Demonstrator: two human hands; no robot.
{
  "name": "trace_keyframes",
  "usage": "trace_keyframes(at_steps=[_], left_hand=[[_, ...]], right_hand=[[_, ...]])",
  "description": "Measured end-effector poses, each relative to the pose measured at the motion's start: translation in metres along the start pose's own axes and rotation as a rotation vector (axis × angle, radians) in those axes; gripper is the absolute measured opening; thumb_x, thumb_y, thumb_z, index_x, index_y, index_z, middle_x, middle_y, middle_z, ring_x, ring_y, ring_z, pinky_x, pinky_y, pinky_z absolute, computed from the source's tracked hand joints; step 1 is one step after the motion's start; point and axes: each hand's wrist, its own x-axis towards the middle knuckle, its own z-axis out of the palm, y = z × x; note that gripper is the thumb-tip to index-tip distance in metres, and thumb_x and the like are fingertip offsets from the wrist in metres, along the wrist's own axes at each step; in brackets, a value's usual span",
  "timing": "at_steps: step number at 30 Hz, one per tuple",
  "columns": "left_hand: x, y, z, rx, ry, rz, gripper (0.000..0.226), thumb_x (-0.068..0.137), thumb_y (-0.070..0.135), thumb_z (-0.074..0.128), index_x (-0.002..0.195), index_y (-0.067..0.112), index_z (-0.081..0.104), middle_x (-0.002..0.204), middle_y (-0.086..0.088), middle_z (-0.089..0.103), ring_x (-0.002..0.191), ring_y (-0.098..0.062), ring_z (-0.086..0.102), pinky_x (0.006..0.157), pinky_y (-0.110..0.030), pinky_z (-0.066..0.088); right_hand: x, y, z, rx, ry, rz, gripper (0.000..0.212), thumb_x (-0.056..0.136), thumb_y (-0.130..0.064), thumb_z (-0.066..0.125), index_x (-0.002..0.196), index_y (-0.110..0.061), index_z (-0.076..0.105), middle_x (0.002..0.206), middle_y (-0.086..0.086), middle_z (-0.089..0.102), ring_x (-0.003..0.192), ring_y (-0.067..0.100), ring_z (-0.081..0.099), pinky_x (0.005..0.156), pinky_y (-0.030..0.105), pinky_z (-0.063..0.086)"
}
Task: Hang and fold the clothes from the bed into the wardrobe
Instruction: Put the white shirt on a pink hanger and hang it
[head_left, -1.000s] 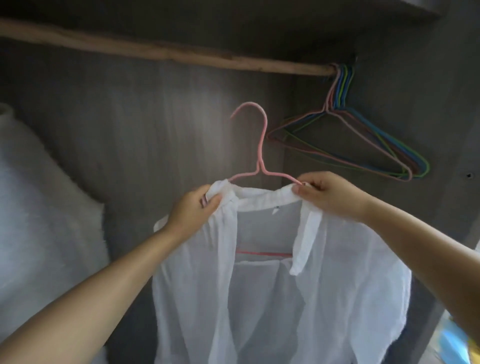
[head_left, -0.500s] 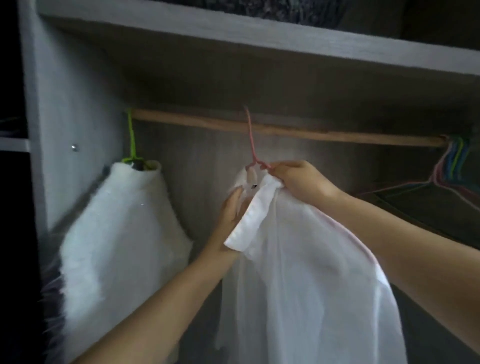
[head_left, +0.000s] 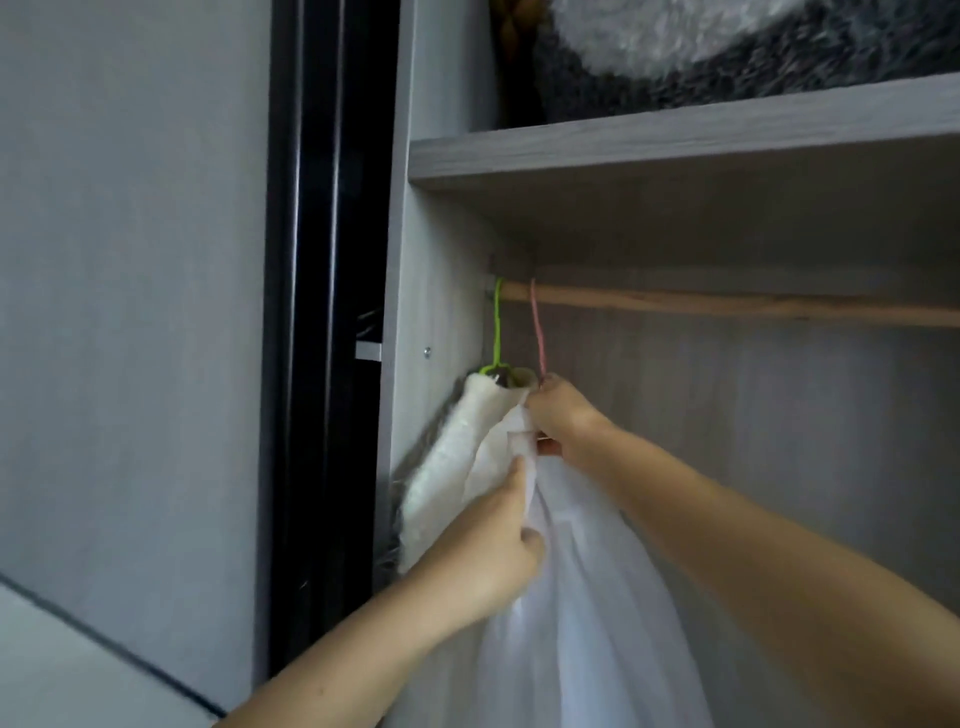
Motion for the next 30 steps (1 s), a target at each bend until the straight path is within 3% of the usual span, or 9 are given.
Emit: trace_keyframes(at_steps=[3, 5, 7, 10, 13, 17, 21, 26, 30], left_hand=[[-0.004, -0.011, 0.009, 0.405, 0.182, -0.041, 0.074, 0.09, 0.001, 0.031, 0.153, 0.018, -0.006, 0.117, -0.012, 0.058, 0.096, -0.025, 0.062, 0.071, -0.031, 0.047], [-0.002, -0.01, 0.011, 0.711, 0.417, 0.071, 0.068, 0.083, -0.004, 0.022, 0.15, -0.001, 0.011, 0.149, -0.02, 0.036, 0.133, -0.027, 0.043, 0.105, -0.035, 0.037], [-0.002, -0.006, 0.007, 0.867, 0.246, 0.045, 0.065, 0.085, -0.001, 0.018, 0.148, -0.006, 0.005, 0.158, -0.022, 0.005, 0.148, -0.027, 0.003, 0.118, -0.041, -0.002], [0.003, 0.0, 0.006, 0.989, 0.105, -0.026, 0.061, 0.093, 0.006, 0.033, 0.15, -0.002, 0.01, 0.157, -0.022, -0.011, 0.146, -0.029, -0.016, 0.114, -0.048, -0.014], [0.009, 0.017, 0.02, 0.866, 0.204, 0.1, 0.056, 0.094, 0.019, 0.044, 0.146, 0.007, 0.027, 0.159, -0.02, -0.001, 0.148, -0.028, -0.008, 0.116, -0.045, -0.008], [0.032, 0.059, 0.056, 0.586, 0.292, 0.338, 0.038, 0.095, 0.034, 0.045, 0.129, 0.017, 0.049, 0.142, -0.01, 0.04, 0.136, -0.028, 0.032, 0.11, -0.042, 0.023], [0.055, 0.088, 0.108, 0.325, 0.274, 0.458, 0.032, 0.095, 0.033, 0.043, 0.121, 0.018, 0.055, 0.115, -0.006, 0.058, 0.109, -0.028, 0.054, 0.085, -0.036, 0.042], [0.046, 0.119, 0.206, 0.076, 0.075, 0.648, 0.034, 0.095, 0.031, 0.046, 0.123, 0.015, 0.057, 0.116, -0.01, 0.061, 0.109, -0.031, 0.055, 0.089, -0.038, 0.046], [0.0, 0.14, 0.282, 0.109, -0.154, 0.795, 0.039, 0.098, 0.037, 0.041, 0.13, 0.019, 0.052, 0.124, -0.005, 0.059, 0.115, -0.027, 0.054, 0.091, -0.035, 0.042]], right_hand=[[-0.001, 0.003, 0.011, -0.006, -0.049, -0.03, 0.031, 0.098, -0.01, 0.038, 0.126, -0.011, 0.051, 0.106, 0.015, 0.061, 0.077, 0.03, 0.063, 0.046, 0.03, 0.053], [-0.003, 0.003, 0.008, -0.037, -0.068, -0.061, 0.024, 0.098, -0.012, 0.041, 0.121, -0.009, 0.049, 0.09, 0.013, 0.06, 0.06, 0.024, 0.06, 0.037, 0.025, 0.049], [-0.005, 0.005, -0.004, -0.166, -0.201, -0.094, 0.022, 0.099, -0.017, 0.042, 0.122, -0.018, 0.043, 0.078, 0.011, 0.059, 0.055, 0.019, 0.059, 0.041, 0.024, 0.05], [-0.005, 0.014, -0.033, -0.321, -0.309, -0.126, 0.031, 0.1, -0.034, 0.041, 0.131, -0.033, 0.039, 0.086, 0.007, 0.065, 0.059, 0.018, 0.062, 0.053, 0.022, 0.048], [-0.002, 0.029, -0.069, -0.343, -0.083, -0.158, 0.04, 0.099, -0.04, 0.042, 0.137, -0.027, 0.041, 0.078, -0.001, 0.064, 0.05, 0.011, 0.056, 0.045, 0.016, 0.036], [-0.021, 0.058, -0.138, -0.408, 0.157, -0.069, 0.043, 0.099, -0.02, 0.046, 0.141, -0.016, 0.037, 0.077, 0.004, 0.06, 0.053, 0.015, 0.053, 0.04, 0.015, 0.036], [-0.082, 0.097, -0.213, -0.925, 0.414, -0.078, 0.046, 0.097, -0.021, 0.045, 0.143, -0.016, 0.036, 0.102, 0.016, 0.066, 0.088, 0.035, 0.064, 0.075, 0.034, 0.053], [-0.2, 0.153, -0.285, -1.449, 0.58, 0.034, 0.048, 0.096, -0.027, 0.042, 0.142, -0.016, 0.035, 0.125, 0.012, 0.052, 0.113, 0.035, 0.052, 0.086, 0.042, 0.043], [-0.308, 0.203, -0.316, -1.488, 0.6, 0.38, 0.052, 0.097, -0.031, 0.039, 0.147, -0.021, 0.024, 0.131, 0.009, 0.046, 0.118, 0.033, 0.048, 0.092, 0.039, 0.04]])
